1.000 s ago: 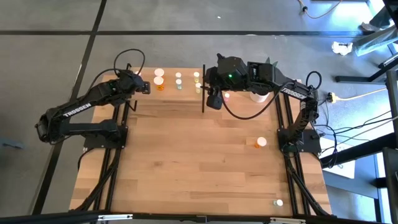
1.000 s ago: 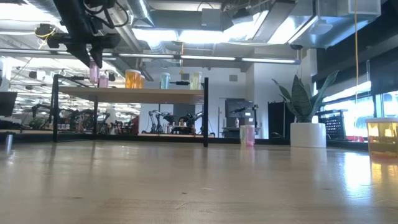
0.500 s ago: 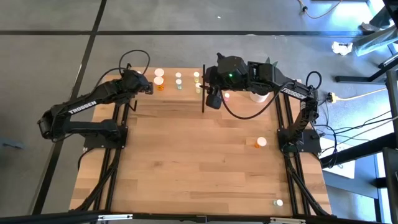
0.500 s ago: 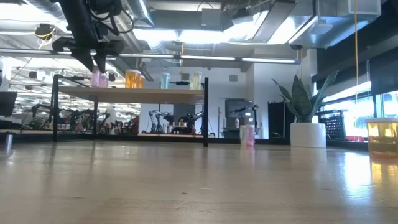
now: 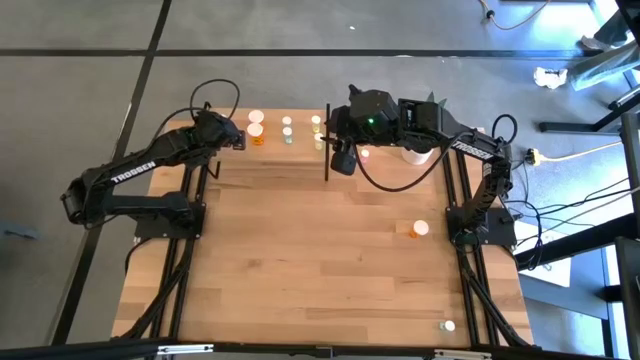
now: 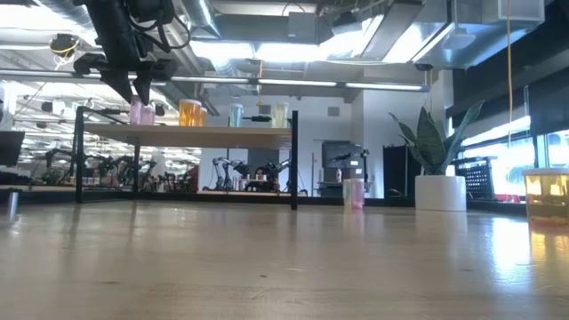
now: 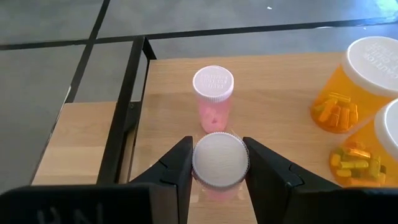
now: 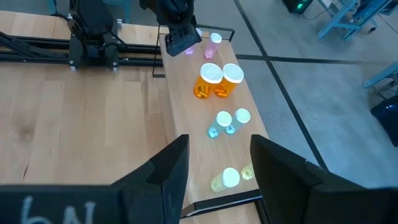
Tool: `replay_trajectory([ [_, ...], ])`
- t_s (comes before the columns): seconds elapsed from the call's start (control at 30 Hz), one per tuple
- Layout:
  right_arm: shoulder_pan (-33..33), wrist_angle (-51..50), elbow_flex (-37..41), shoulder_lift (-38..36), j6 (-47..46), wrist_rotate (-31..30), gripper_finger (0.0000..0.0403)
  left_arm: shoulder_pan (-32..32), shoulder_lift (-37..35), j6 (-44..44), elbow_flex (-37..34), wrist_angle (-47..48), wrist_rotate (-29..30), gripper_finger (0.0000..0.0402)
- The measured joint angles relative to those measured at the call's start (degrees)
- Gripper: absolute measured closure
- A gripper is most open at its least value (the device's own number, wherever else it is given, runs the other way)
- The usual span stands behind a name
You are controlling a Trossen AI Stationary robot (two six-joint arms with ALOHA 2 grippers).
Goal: Pick and place medicine bottles onto shelf by color
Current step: Put the bottom pink pill bottle on the shelf aligned with the other pink pill bottle
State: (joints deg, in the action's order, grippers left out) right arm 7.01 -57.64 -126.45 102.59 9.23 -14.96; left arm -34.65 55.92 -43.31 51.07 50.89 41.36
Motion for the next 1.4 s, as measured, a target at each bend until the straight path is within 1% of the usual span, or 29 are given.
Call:
replay_trajectory([
  [0.93, 0.00, 0.03, 0.00, 0.00, 0.01, 0.02, 0.0231, 0.00, -0.02, -0.25, 0.00, -0.61, -0.85, 0.0289],
  [1.2, 0.00, 0.03, 0.00, 0.00, 0.00, 0.02, 0.0231, 0.00, -0.02, -2.08, 0.00, -0.61, -1.42, 0.0289],
  [1.4, -0.02, 0.02, 0.00, 0.00, 0.00, 0.02, 0.0231, 0.02, 2.34, -2.80, 0.00, -1.16, 0.07, 0.0289],
])
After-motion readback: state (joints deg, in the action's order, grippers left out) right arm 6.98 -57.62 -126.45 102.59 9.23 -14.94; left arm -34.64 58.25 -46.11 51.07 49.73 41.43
